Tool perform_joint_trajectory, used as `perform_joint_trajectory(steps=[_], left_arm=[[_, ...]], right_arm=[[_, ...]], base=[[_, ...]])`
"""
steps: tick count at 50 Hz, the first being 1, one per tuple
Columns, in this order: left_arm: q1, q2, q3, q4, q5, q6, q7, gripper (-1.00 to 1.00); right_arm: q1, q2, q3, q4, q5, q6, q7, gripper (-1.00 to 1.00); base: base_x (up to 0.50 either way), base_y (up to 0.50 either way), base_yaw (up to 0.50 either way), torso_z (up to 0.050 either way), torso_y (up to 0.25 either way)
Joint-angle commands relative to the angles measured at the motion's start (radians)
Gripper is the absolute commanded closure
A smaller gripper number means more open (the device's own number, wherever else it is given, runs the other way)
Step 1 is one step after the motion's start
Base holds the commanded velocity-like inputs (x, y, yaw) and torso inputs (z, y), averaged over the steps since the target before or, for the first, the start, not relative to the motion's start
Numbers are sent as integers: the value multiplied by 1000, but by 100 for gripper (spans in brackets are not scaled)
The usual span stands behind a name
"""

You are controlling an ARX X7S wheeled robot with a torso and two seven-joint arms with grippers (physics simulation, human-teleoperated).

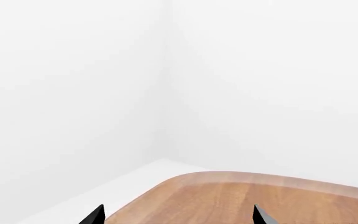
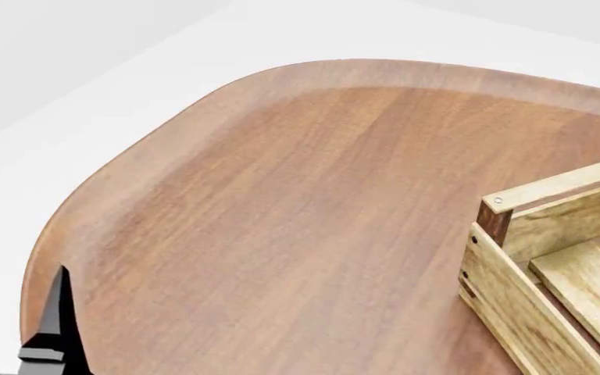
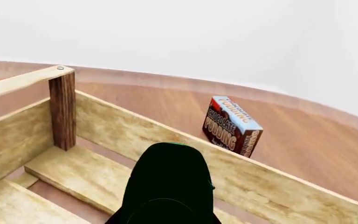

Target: Pick up the salad dressing and put it in the tray.

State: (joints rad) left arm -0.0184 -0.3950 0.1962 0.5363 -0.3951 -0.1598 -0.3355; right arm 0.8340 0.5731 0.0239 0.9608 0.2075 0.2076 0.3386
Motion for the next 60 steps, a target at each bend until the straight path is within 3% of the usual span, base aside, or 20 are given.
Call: perform_joint_trajectory(steps=[1,13,55,56,60], left_arm=[[7,-1,9,-5,6,14,5,-100],[7,-4,11,-4,3,18,5,-100],[8,-12,20,-1,3,30,-2,-100],[7,-12,20,-1,3,30,-3,-100],[5,-13,20,0,2,27,-5,-100]], right_arm=[[57,-19,-20,179,-55,-137,-17,100],[82,-41,-31,343,-76,-282,-30,100],[10,-59,76,347,-138,-315,-14,100],[10,-59,76,347,-142,-315,-12,-100],[13,-59,79,347,-150,-315,-14,-100]], base=[[0,0,0,0,0],[0,0,0,0,0],[0,0,0,0,0],[0,0,0,0,0],[0,0,0,0,0]])
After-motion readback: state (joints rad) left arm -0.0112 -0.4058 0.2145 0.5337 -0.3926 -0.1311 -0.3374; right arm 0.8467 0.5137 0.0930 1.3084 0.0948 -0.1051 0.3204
